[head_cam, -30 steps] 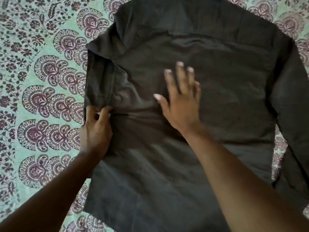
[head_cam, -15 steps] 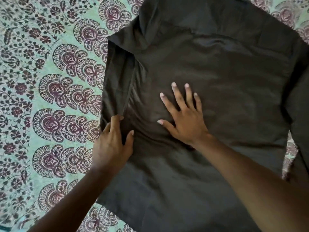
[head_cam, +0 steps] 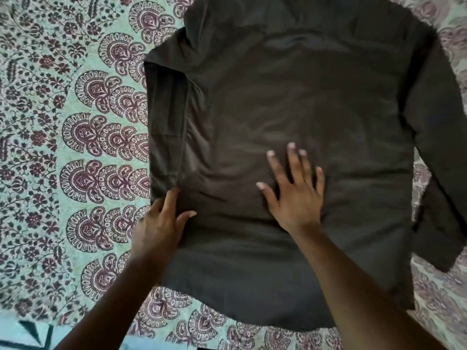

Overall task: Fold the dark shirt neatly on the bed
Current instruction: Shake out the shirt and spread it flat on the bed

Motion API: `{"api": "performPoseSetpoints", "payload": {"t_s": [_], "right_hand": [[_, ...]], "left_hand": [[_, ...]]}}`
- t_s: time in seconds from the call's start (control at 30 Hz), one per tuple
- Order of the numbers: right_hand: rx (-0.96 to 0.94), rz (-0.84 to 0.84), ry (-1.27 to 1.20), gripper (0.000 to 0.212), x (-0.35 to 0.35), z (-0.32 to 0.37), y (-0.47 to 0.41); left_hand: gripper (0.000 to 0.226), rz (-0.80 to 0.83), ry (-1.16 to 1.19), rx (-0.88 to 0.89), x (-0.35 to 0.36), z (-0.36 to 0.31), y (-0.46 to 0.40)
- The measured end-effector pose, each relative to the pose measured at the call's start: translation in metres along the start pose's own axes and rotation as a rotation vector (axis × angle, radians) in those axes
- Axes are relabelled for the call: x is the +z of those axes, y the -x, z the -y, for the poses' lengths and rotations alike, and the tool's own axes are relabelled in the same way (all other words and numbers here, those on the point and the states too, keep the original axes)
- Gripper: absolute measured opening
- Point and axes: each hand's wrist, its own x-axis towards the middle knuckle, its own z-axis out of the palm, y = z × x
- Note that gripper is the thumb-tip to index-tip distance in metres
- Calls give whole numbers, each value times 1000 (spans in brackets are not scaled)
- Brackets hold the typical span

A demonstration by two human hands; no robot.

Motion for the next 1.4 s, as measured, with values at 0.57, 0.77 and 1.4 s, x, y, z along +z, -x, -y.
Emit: {"api": "performPoseSetpoints", "payload": {"t_s": [0.57,0.77,1.4], "right_hand": [[39,-31,-67,66,15,7,76],[448,-98,-85,73,11,-47,128],[659,-180,-114,77,6,-72,138]], "left_hand": [[52,-205,-118,-323,36,6,62],[45,-304,-97,239,35,-26,30],[80,-203,-116,211,76,-43,92]]}}
